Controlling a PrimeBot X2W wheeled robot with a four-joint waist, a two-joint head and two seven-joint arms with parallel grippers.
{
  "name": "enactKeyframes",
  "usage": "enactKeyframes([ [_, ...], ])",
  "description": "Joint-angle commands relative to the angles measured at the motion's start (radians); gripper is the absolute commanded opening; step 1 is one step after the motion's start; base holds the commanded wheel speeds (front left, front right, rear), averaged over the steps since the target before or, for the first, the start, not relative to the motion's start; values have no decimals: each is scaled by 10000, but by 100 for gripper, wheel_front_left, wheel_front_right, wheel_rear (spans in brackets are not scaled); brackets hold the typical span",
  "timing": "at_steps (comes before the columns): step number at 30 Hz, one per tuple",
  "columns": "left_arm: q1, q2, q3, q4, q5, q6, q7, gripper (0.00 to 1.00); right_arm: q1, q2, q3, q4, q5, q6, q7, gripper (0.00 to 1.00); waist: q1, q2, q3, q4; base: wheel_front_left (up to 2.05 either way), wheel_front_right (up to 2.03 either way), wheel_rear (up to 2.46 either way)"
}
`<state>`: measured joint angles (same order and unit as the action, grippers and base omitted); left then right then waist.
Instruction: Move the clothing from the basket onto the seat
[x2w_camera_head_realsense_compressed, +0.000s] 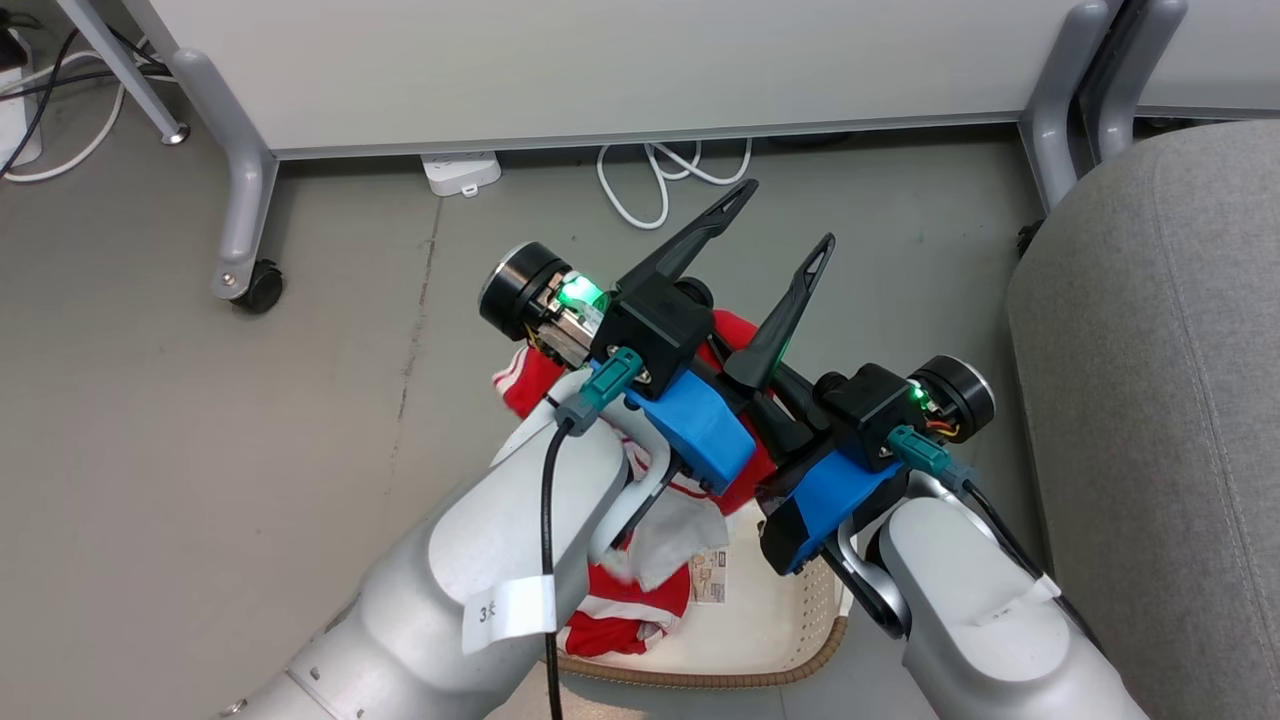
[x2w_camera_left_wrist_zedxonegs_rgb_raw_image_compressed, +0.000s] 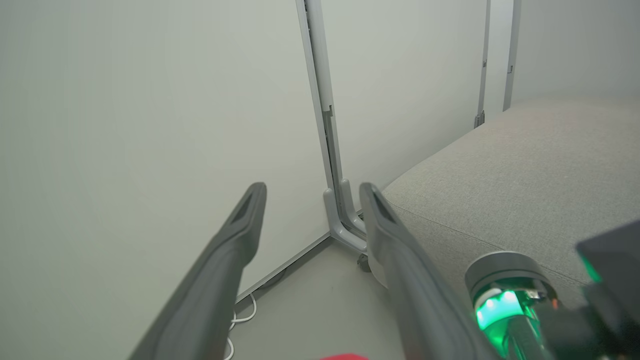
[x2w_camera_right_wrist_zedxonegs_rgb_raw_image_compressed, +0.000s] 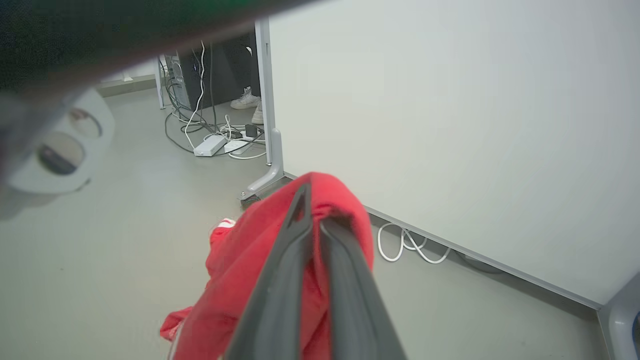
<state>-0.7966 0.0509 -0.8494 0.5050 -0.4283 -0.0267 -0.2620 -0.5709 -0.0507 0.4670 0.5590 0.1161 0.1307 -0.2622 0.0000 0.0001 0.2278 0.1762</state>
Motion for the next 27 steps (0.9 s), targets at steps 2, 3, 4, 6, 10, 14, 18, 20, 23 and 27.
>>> enactKeyframes([
  [2,-78,-9,85,-11,63,15,-45,100,-143,5,-31,-22,49,1,-42,0,0,-1,15,-30,0,0,0],
  [3,-75,-9,96,2,57,12,-45,100,-144,5,-35,-31,52,1,-42,0,0,-1,20,-46,0,0,0],
  [4,-76,-9,104,16,65,7,-45,100,-141,5,-47,-38,54,1,-42,0,0,-1,24,-63,0,0,0],
  [6,-74,-9,122,40,91,-5,-45,100,-127,5,-76,-55,79,1,-42,0,0,-1,32,-104,0,0,0],
  [10,-52,-9,163,97,154,-9,-43,100,-101,6,-202,-78,53,3,-42,0,0,-1,63,-234,0,0,0],
  [14,1,-11,207,169,261,-35,-39,100,-72,6,-356,-91,-18,1,-42,0,0,-1,117,-466,0,0,0],
  [18,29,-9,279,258,366,-65,-39,100,-31,4,-554,-177,-31,1,-42,0,0,-1,210,-789,0,0,0],
  [20,32,-6,341,316,443,-97,-37,100,6,6,-668,-238,-60,1,-42,0,0,-1,259,-981,0,0,0],
  [23,70,-9,426,408,538,-166,-37,100,70,6,-788,-351,-87,1,-42,0,0,-1,324,-1328,0,0,0],
  [27,118,-4,507,513,669,-244,-39,100,169,4,-1012,-507,-135,1,-42,0,0,-1,374,-1832,0,0,0],
])
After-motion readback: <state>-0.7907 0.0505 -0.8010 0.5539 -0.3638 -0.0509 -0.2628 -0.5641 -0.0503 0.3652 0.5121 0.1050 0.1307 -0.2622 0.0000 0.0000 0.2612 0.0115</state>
